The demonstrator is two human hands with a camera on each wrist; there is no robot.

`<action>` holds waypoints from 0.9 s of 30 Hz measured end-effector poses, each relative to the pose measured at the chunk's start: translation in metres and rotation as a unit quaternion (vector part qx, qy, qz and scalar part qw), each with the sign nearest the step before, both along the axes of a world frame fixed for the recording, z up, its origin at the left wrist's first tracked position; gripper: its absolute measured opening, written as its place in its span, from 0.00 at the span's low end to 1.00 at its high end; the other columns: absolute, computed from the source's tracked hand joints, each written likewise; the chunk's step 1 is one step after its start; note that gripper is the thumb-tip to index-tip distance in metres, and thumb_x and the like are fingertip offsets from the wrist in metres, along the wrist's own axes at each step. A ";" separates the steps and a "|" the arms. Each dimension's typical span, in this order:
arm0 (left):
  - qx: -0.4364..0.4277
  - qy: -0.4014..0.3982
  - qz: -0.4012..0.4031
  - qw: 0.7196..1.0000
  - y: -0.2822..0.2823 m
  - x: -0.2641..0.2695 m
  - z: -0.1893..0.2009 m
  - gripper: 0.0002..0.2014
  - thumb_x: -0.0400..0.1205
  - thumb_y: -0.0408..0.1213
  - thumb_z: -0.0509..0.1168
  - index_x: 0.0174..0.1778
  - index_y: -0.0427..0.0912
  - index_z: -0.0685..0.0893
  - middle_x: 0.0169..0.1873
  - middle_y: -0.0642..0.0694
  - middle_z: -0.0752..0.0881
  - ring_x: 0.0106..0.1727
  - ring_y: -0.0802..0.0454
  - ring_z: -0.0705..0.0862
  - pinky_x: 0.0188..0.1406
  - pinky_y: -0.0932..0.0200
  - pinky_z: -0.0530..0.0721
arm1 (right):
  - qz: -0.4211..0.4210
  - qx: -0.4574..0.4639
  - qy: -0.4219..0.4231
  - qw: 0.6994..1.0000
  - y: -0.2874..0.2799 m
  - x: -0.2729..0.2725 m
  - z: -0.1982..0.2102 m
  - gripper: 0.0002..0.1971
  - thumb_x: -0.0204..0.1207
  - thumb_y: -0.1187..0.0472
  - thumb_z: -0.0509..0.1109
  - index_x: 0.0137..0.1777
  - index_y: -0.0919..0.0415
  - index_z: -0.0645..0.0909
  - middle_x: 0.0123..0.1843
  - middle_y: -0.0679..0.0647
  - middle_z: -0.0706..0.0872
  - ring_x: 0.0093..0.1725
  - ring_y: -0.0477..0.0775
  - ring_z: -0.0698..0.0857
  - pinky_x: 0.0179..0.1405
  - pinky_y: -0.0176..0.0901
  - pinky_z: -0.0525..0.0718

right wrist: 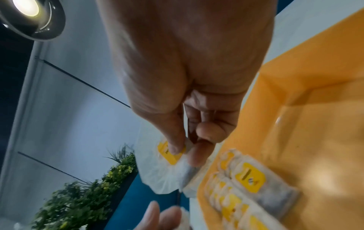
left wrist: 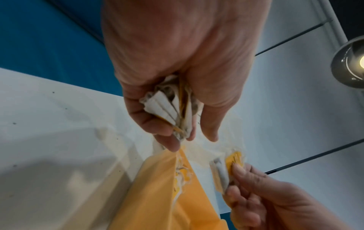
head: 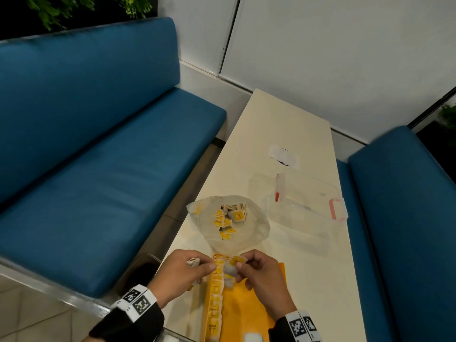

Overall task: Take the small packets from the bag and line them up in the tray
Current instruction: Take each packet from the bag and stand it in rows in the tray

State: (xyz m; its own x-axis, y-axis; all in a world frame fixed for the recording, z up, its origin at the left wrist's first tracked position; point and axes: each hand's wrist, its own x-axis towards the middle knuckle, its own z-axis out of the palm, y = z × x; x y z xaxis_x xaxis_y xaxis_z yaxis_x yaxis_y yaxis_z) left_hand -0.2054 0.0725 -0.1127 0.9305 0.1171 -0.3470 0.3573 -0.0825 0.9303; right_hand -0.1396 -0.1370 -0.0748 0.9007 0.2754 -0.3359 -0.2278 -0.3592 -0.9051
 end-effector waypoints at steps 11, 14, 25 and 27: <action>0.163 0.062 -0.032 0.984 -0.017 -0.003 -0.028 0.15 0.70 0.57 0.82 0.47 0.56 0.91 0.47 0.57 0.91 0.47 0.64 0.86 0.43 0.74 0.78 | 0.035 -0.139 0.101 0.985 -0.015 -0.005 -0.051 0.05 0.78 0.71 0.72 0.42 0.65 0.82 0.25 0.54 0.86 0.22 0.48 0.83 0.18 0.34 0.75; 0.182 0.062 -0.042 0.980 -0.021 -0.001 -0.034 0.22 0.71 0.57 0.81 0.57 0.52 0.92 0.54 0.57 0.90 0.52 0.62 0.85 0.44 0.74 0.75 | 0.032 -0.168 0.101 0.980 -0.010 -0.004 -0.059 0.06 0.77 0.70 0.73 0.40 0.62 0.82 0.24 0.53 0.86 0.22 0.47 0.83 0.19 0.34 0.76; 0.155 0.079 -0.034 0.984 -0.020 0.000 -0.040 0.22 0.69 0.55 0.83 0.56 0.51 0.93 0.52 0.57 0.91 0.51 0.61 0.87 0.51 0.69 0.82 | -0.007 -0.219 0.089 0.972 0.004 0.001 -0.066 0.05 0.75 0.68 0.74 0.41 0.59 0.83 0.28 0.55 0.87 0.21 0.49 0.83 0.22 0.39 0.80; 0.156 0.085 -0.037 0.983 -0.020 0.000 -0.039 0.22 0.68 0.55 0.83 0.55 0.51 0.93 0.51 0.57 0.91 0.50 0.61 0.87 0.51 0.68 0.83 | -0.009 -0.224 0.085 0.971 0.007 0.003 -0.065 0.05 0.75 0.68 0.74 0.41 0.59 0.83 0.29 0.55 0.87 0.21 0.49 0.83 0.22 0.39 0.82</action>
